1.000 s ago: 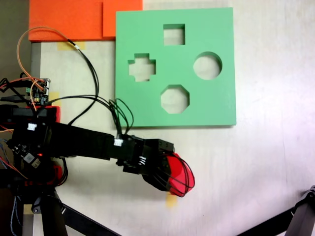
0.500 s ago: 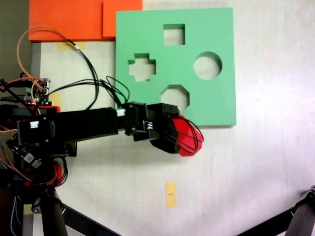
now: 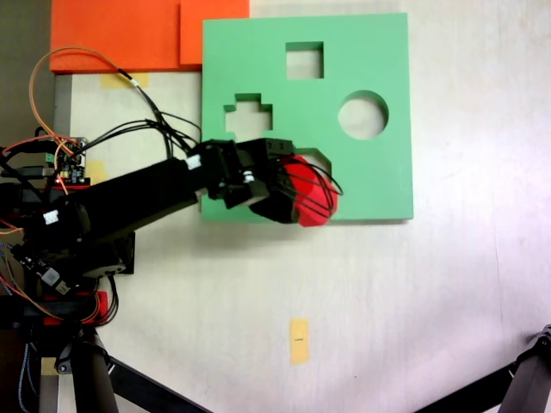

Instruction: Put the octagonal pillar block into the corresponding hole

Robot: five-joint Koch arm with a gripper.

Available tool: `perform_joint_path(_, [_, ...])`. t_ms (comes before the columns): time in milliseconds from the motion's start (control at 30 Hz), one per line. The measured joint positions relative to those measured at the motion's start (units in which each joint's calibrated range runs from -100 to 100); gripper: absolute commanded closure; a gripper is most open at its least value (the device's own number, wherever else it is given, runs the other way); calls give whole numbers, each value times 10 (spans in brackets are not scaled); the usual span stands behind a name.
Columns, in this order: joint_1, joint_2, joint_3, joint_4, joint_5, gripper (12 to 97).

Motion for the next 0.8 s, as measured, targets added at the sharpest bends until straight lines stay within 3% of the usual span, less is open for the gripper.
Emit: perform_joint_path(800, [33,22,0,13,29,734])
